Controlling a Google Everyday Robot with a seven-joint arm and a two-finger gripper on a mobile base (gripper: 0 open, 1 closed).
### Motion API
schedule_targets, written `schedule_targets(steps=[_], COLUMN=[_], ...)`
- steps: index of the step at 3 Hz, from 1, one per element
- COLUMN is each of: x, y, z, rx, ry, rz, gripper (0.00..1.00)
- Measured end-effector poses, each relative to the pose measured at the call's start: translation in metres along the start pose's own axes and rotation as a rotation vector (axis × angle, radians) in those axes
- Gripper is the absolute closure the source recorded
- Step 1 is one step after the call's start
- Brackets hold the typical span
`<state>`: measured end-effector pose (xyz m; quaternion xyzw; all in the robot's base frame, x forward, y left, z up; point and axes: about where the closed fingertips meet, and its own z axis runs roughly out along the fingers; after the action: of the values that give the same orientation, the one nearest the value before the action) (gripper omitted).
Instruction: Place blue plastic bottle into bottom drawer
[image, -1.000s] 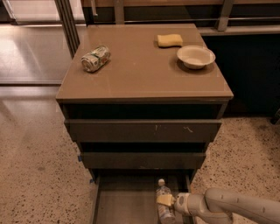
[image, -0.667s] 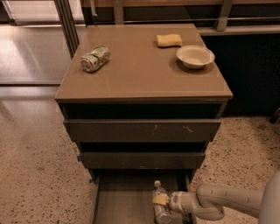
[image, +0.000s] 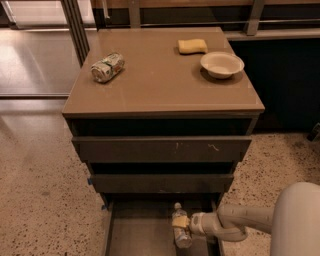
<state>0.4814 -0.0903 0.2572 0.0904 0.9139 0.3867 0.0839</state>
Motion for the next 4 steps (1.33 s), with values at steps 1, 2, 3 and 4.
schedule_targets(steps=[1,2,3,4], x=[-0.007,-0.002,0.011,0.012], y=[-0.014,-0.024,-0.033,-0.034], z=[0.012,0.025,0.036,0.037], rx=[-0.068,-0.130,-0.151,-0.154], ry=[0.003,0.042,0.083,0.087], rz=[0.040,0.069,0.085,0.087], gripper=[1.00,1.00,1.00,0.83])
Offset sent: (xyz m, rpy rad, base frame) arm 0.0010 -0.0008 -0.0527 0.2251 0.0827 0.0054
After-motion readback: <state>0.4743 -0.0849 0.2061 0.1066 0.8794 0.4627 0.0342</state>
